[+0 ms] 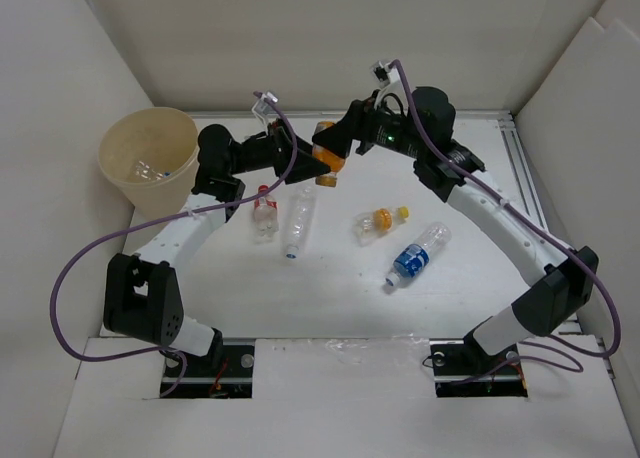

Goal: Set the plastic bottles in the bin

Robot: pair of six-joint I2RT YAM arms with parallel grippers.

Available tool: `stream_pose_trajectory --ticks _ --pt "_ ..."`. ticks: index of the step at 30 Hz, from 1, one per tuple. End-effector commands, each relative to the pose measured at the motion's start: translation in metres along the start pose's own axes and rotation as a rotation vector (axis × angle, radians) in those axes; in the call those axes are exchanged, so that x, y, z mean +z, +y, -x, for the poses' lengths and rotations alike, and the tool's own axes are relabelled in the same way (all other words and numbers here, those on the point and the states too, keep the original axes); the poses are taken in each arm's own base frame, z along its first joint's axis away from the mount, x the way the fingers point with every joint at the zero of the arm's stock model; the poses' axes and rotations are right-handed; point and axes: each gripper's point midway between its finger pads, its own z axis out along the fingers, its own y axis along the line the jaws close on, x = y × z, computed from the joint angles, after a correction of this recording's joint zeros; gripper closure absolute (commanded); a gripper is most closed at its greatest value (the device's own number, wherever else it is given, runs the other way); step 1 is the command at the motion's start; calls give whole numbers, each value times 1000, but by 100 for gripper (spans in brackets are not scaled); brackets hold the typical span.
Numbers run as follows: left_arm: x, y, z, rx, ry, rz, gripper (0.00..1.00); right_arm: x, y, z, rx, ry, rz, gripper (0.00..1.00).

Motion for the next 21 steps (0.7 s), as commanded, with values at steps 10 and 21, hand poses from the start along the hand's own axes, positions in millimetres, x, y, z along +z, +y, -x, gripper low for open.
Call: stream_pose_trajectory --ticks 10,21 --pt "2 -11 24 98 -55 -2 25 21 44 9 -17 -57 189 100" --pt "5 -18 35 19 -113 -50 100 26 56 12 5 -89 257 2"
